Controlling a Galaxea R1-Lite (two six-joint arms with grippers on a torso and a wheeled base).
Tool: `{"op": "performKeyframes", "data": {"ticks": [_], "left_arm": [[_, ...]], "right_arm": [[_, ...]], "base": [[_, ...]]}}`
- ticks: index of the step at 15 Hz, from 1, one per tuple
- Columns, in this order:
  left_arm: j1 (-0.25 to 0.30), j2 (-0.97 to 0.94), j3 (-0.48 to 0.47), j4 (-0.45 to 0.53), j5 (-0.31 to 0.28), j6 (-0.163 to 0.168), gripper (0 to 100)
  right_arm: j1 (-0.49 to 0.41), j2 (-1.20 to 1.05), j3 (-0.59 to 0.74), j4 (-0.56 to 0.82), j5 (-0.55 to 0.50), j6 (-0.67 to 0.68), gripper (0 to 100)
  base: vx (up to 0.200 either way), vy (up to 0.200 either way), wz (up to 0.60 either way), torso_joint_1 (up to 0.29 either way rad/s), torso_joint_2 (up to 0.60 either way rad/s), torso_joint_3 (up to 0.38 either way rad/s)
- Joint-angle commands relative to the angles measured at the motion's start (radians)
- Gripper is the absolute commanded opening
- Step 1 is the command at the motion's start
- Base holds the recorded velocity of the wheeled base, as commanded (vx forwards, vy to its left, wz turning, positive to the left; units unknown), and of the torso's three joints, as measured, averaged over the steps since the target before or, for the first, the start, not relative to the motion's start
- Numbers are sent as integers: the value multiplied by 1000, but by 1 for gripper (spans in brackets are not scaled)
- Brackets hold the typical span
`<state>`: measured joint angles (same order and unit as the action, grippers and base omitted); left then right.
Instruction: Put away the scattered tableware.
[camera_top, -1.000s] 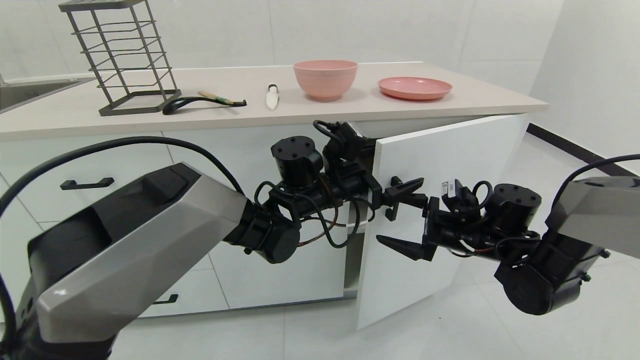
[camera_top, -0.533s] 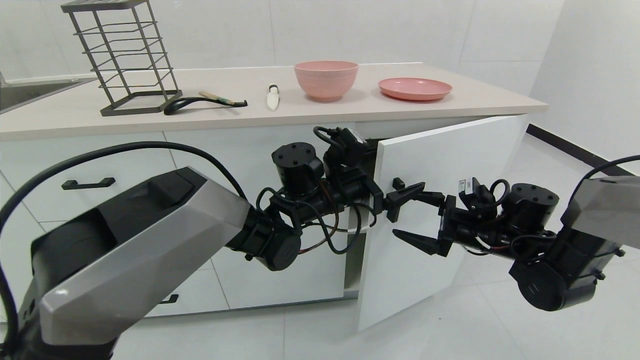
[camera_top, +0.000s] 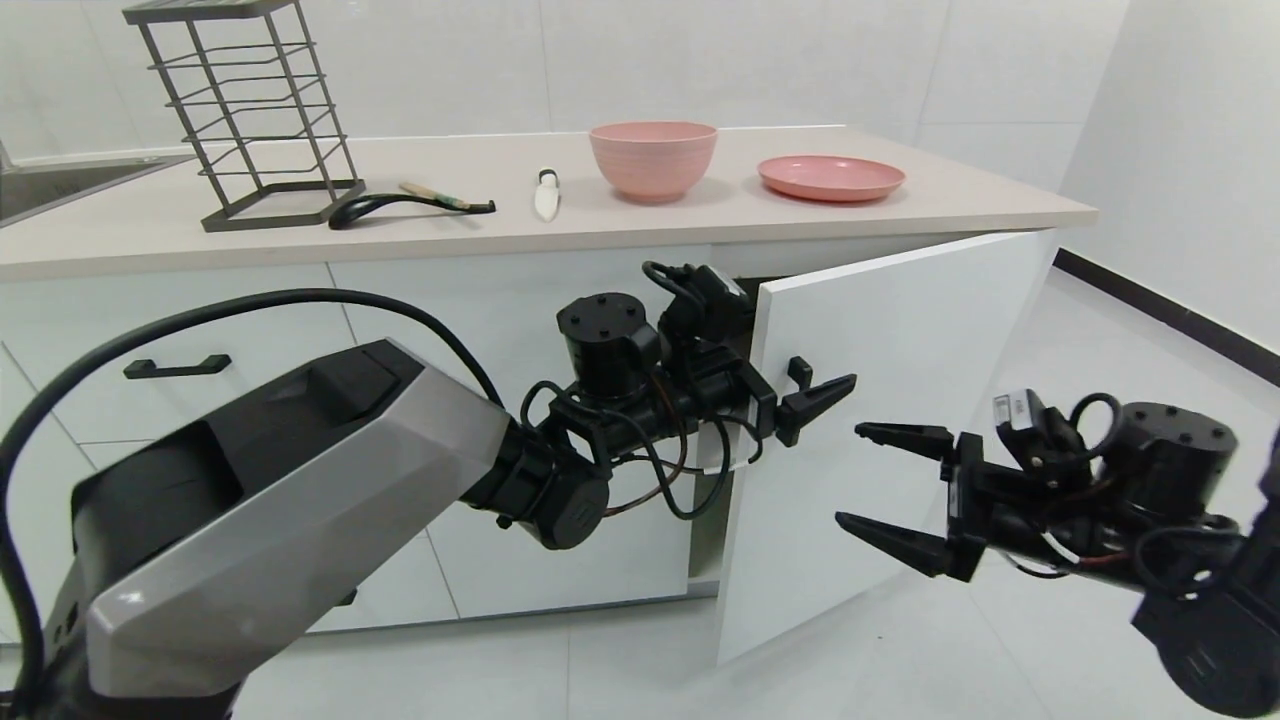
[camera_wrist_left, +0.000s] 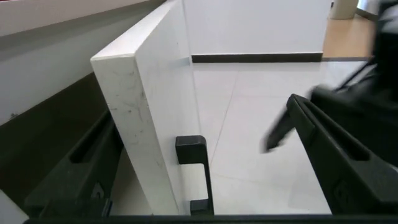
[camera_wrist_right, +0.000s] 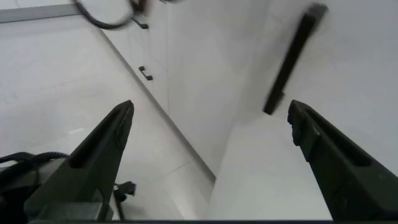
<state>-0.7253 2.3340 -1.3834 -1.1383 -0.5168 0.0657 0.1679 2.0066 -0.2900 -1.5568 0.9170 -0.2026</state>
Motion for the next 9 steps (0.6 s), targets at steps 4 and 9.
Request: {"op": "performKeyframes", "data": {"ticks": [4,9], "left_arm": [[-5,-4,7,-9,38,8,100],[-74,-4,50,-28,44,9,100]], "right_arm": [[-88,-565,282,4,-3,-11,100],[-154,-835,152,4,-38,-21,100]], "base": [[0,0,0,0,0,0],[0,0,0,0,0,0]]}}
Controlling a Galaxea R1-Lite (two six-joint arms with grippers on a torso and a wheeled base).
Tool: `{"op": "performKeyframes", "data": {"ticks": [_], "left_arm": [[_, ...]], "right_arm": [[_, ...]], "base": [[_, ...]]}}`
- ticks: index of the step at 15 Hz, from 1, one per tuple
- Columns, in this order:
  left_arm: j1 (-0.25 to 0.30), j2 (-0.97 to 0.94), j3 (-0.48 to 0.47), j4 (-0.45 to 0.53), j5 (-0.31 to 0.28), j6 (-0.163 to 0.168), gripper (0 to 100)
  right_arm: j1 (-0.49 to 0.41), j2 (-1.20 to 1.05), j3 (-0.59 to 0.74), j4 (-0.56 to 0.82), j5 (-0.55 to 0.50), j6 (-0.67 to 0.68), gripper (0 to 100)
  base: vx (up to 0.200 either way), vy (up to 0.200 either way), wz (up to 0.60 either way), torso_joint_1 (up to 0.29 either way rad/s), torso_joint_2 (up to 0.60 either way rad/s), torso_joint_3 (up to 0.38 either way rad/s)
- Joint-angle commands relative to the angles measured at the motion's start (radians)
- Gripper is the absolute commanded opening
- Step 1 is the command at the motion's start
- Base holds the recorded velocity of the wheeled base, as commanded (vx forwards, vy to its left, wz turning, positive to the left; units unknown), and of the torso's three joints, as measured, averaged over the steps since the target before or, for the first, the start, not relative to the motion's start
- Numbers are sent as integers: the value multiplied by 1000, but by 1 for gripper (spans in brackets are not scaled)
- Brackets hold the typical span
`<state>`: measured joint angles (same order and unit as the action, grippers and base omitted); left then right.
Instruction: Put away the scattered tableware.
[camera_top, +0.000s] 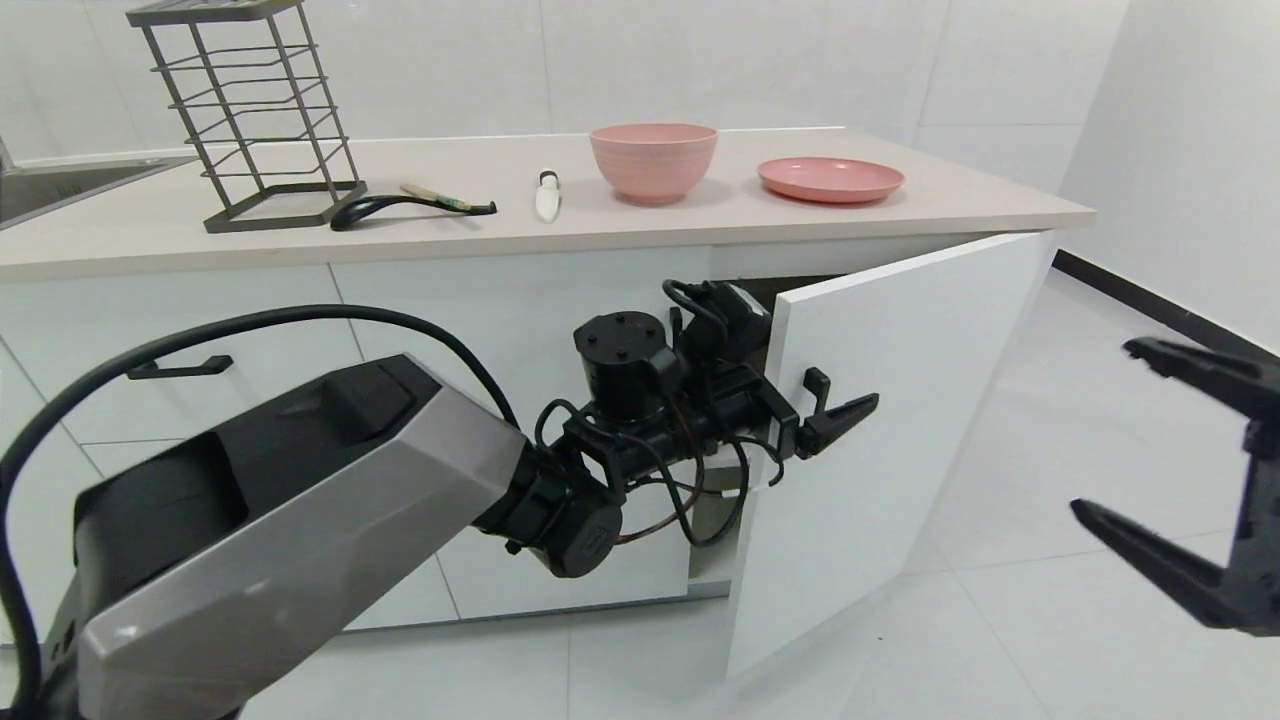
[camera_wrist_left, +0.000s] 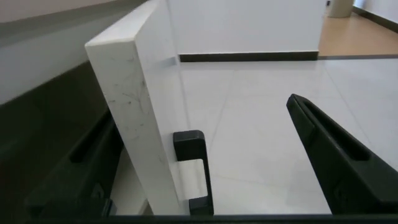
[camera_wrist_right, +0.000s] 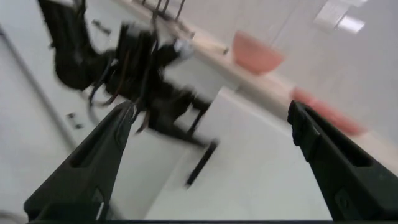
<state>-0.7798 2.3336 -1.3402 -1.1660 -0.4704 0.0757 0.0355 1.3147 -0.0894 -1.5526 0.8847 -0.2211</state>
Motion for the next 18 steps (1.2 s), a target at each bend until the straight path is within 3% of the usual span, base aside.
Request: {"op": "performKeyframes", "data": {"ticks": [1,9,18], "left_arm": [[-30,-4,9,-1,-2,-1,100],[-121,-2,38,-26,-4,-2,100],[-210,18,0,-29,-11,-10,100]], "right_arm": [[-25,-163,-72,0,-6,-3,100],[-57,-203,-127,-1,-6,-4,100],[-74,-239,-147,-1,-6,-6,100]], "base": [[0,0,0,0,0,0],[0,0,0,0,0,0],[0,0,0,0,0,0]]}}
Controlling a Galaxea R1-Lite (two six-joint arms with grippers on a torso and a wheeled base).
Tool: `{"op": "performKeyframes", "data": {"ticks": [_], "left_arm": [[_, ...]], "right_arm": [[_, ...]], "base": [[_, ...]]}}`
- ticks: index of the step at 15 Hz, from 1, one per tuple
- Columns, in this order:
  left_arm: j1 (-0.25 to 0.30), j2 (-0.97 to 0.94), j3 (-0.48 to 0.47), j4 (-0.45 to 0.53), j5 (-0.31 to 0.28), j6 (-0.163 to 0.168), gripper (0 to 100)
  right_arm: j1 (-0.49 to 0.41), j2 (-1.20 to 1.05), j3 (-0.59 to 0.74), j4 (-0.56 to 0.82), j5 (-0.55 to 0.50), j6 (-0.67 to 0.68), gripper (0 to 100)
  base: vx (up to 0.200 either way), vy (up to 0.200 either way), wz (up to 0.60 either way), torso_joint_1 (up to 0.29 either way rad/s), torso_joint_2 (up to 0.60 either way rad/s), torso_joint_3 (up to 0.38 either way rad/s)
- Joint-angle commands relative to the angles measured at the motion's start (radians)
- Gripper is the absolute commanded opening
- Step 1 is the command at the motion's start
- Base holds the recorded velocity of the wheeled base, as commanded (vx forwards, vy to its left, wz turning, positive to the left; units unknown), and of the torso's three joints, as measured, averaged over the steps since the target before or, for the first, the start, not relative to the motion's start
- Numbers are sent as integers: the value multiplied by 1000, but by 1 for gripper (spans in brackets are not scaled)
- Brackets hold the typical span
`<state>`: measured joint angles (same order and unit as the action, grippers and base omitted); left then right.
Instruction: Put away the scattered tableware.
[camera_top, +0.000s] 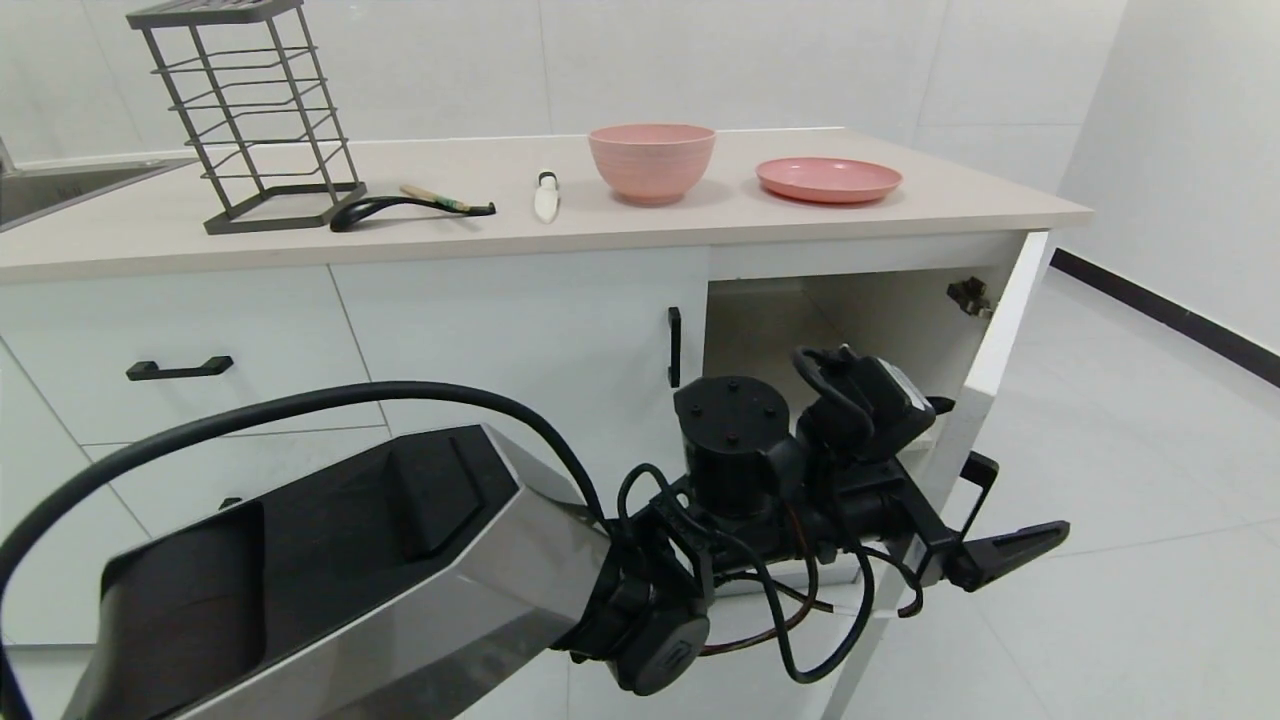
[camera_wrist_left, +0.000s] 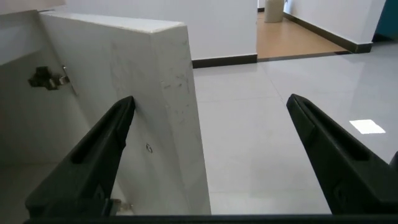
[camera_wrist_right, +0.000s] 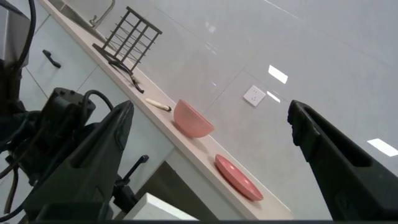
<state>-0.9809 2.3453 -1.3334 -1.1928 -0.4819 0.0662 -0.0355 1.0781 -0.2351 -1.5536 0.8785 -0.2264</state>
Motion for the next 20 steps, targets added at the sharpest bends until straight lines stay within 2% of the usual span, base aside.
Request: {"op": "performKeyframes", "data": {"ticks": [1,3,7,9,13,15,16,17,19,20], "left_arm": [[-15,9,-12,-2,-1,0,100],[-32,20,-13,-4,-3,0,100],[-73,68,-99,4,-4,-3,100],[-111,104,-153,12,-10,-8,100],[-262,232,-323,27,-10,-29,100],[-280,236,-334,25,2,-66,100],[-225,227,-313,15,5,-82,100],[-163,187,-254,10,6,-82,100],[-9,11,-10,-2,6,-77,100],[57,-89,122,-41,5,-74,100]], "right_arm": [[-6,-4,-1,0,0,-1,100],[-7,-7,-1,0,0,-1,100],[-7,-9,2,0,0,-1,100],[-7,-10,-1,0,0,-1,100],[-7,-55,-84,-2,0,-1,100],[-9,-67,-107,-2,2,-1,100],[-9,-89,-101,0,2,-1,100],[-10,-101,-95,1,2,-1,100],[-12,-136,-84,4,5,-1,100],[-10,-152,-53,4,7,-1,100]], "base": [[0,0,0,0,0,0],[0,0,0,0,0,0],[0,0,0,0,0,0],[0,0,0,0,0,0],[0,0,0,0,0,0],[0,0,0,0,0,0],[0,0,0,0,0,0],[0,0,0,0,0,0],[0,0,0,0,0,0],[0,0,0,0,0,0]]}}
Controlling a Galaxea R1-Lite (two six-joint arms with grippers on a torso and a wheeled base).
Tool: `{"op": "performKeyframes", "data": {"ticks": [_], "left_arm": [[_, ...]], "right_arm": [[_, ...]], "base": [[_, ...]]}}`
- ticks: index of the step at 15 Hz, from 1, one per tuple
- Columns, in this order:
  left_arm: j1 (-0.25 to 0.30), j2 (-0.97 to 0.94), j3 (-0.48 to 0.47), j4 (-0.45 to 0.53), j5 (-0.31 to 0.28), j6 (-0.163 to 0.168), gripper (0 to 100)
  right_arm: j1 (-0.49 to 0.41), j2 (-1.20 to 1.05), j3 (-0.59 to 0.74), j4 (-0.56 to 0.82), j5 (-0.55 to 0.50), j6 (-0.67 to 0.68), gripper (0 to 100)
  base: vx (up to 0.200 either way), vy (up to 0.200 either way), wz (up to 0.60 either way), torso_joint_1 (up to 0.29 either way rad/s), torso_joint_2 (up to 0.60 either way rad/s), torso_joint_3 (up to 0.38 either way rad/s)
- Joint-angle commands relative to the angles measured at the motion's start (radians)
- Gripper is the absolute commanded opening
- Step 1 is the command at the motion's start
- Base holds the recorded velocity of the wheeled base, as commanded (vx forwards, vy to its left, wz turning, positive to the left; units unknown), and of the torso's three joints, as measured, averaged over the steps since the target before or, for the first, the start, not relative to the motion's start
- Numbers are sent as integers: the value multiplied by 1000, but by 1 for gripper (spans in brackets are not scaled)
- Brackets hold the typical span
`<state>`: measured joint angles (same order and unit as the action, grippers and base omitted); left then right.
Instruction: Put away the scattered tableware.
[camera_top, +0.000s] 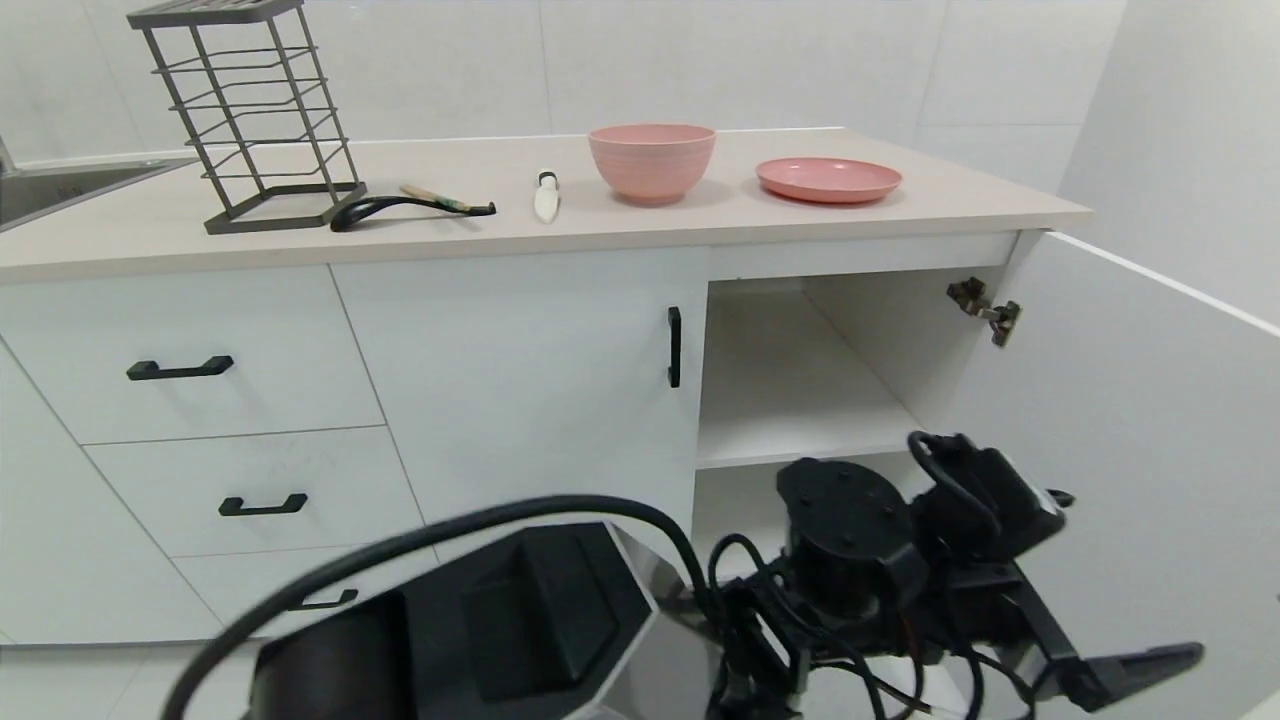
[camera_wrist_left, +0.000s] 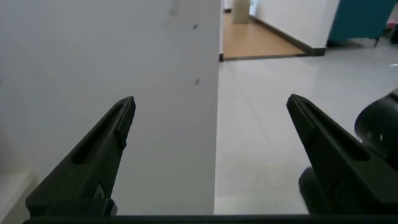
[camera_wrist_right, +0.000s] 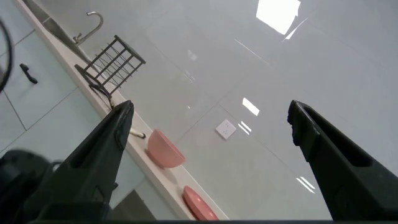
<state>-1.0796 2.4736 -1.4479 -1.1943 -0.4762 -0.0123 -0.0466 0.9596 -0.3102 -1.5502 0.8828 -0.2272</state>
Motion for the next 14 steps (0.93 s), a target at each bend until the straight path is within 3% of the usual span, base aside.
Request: {"op": "performKeyframes", "data": {"ticks": [1,3,7,10,14], "left_arm": [[204,-317,366,-91,-1,3,100],[297,-524,623,-177,-1,5,100],[454,-854,1029,-303,-4,5,100],[541,-1067,1235,-357,-2,6,100],[653,-1361,1419,-338,-4,-1,100]], "right_arm": [[1,-47,63,-1,2,-12,100],[8,-79,129,1,4,-17,100],[8,-160,227,2,5,-17,100],[10,-222,293,38,5,-18,100],[33,-410,307,288,-2,-18,100]], "base": [[0,0,0,0,0,0],[0,0,0,0,0,0],[0,0,0,0,0,0],[0,0,0,0,0,0],[0,0,0,0,0,0]]}}
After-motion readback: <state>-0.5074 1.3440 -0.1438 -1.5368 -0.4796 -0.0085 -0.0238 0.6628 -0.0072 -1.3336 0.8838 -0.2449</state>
